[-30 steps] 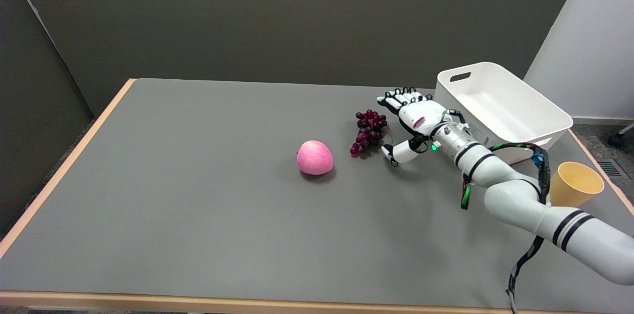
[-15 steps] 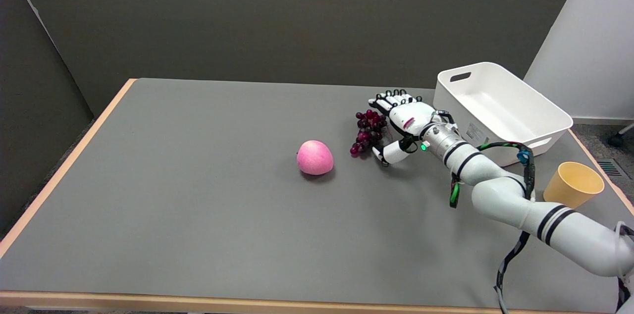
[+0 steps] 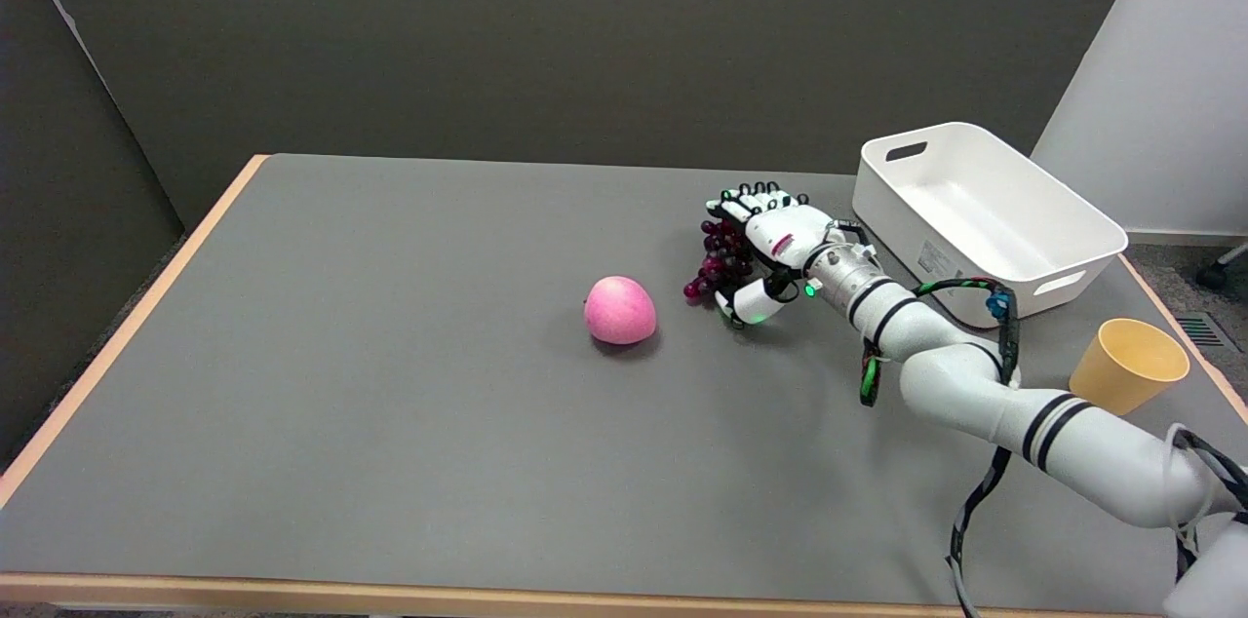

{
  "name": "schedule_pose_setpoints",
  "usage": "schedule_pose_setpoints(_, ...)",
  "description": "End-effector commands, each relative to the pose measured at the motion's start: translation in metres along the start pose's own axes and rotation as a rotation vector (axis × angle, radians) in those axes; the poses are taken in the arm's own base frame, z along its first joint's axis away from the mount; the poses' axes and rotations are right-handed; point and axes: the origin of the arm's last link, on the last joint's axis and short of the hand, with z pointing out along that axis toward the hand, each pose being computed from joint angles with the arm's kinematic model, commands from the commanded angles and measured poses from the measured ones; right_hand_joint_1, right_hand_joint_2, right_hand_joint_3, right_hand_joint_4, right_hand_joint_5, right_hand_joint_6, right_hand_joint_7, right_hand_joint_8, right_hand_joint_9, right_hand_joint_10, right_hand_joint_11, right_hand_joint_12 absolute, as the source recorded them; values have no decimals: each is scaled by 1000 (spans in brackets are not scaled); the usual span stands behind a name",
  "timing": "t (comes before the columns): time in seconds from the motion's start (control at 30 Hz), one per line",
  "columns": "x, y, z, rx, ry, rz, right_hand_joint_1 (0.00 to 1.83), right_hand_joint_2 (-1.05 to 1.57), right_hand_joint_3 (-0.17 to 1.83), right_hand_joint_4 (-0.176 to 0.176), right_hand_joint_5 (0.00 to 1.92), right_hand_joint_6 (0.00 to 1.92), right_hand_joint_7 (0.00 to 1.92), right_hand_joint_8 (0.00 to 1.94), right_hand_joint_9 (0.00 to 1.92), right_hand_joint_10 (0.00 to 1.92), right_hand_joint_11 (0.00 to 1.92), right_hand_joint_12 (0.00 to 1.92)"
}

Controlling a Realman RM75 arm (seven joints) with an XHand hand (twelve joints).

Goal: Pick up the grapes.

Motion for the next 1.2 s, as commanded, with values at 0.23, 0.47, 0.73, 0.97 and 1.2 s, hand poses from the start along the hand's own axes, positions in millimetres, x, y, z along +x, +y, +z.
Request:
schedule_pose_setpoints(0.23,2,-13,15,15,12,-2,680,627,986,17,77,325,117,233,65,415,9,731)
schedule_pose_setpoints(0.47,1,-15,13,17,18,-1,883,848,883,75,336,1101,623,820,558,1115,441,1531)
schedule_pose_setpoints(0.73,2,-17,11,22,30,1,1161,1235,115,-137,513,1602,833,1370,828,1279,820,1841)
schedule_pose_setpoints(0.97,13,-18,9,32,70,-1,1185,1189,192,-168,529,1525,844,1427,851,1348,844,1921)
schedule_pose_setpoints(1.2,64,-12,2,43,238,-17,1177,1141,301,-176,647,1502,706,1522,892,1569,826,1921)
